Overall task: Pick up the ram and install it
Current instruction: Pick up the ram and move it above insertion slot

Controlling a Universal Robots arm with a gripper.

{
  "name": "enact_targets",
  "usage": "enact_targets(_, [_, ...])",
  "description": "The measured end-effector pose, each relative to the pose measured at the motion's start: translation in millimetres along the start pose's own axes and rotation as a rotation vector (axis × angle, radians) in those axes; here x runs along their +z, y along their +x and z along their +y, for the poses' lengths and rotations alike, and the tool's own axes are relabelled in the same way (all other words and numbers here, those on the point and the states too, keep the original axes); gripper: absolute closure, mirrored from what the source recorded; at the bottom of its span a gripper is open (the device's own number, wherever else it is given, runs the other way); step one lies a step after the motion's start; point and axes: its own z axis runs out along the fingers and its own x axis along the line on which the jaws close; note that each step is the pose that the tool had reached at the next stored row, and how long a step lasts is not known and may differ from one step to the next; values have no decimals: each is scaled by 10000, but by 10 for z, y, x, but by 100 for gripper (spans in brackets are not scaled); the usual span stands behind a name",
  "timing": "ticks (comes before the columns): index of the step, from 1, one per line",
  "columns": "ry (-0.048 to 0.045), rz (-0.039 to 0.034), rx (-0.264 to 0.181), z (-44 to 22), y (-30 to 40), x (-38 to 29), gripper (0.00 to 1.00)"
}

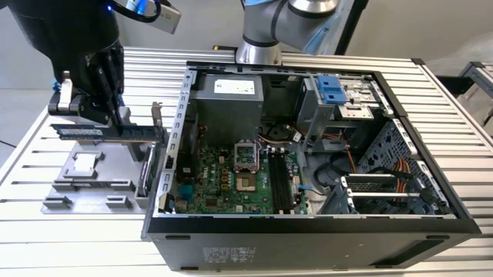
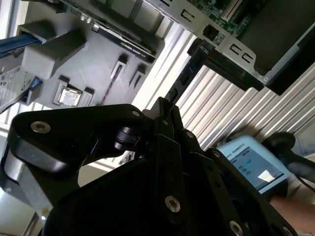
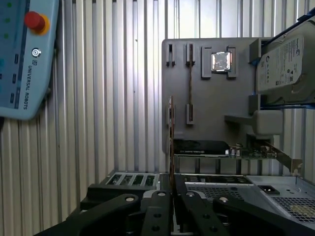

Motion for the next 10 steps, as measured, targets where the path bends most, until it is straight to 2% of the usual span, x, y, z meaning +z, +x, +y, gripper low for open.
enact_targets(10, [0, 0, 0, -79, -2, -2, 100])
